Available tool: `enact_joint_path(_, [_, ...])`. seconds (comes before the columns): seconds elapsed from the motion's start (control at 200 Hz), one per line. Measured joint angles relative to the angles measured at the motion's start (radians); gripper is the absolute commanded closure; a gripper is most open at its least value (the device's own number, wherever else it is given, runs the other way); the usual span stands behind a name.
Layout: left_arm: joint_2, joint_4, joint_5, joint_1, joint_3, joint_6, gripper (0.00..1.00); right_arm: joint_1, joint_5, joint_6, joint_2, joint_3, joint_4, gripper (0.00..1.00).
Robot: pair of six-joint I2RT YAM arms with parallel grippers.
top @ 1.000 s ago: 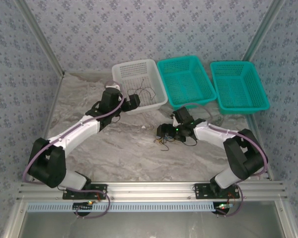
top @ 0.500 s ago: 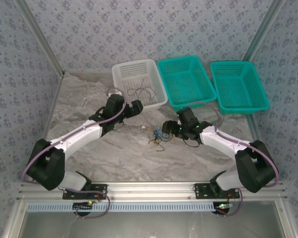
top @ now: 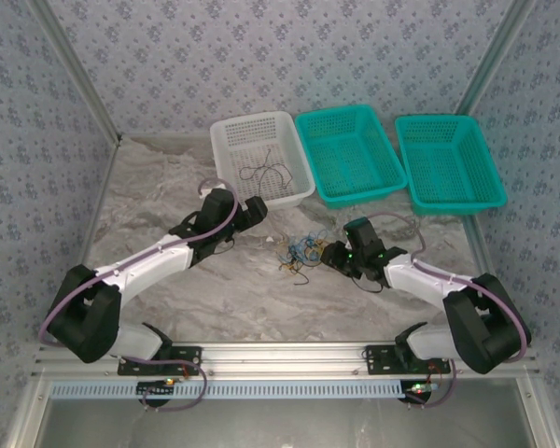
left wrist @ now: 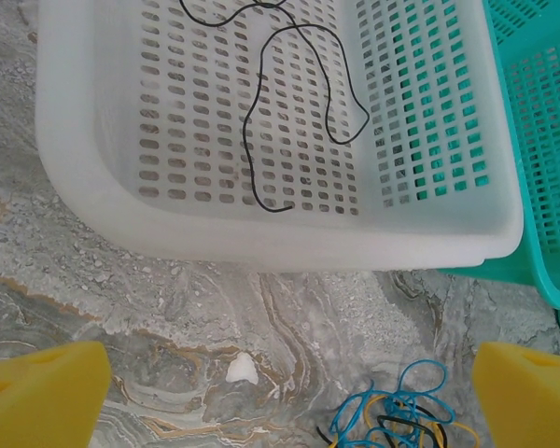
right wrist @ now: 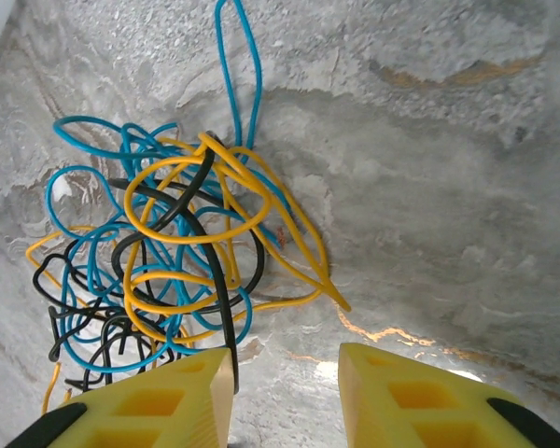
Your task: Untangle the cables
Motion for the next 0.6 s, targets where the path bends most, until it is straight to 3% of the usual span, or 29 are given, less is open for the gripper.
enact_joint_path(0.6, [0.024,0.01,0.03,-0.016,0.0,-0.024,0.01,-0.003,-0.068,0.006,0.03,-0.011,0.123,0.7])
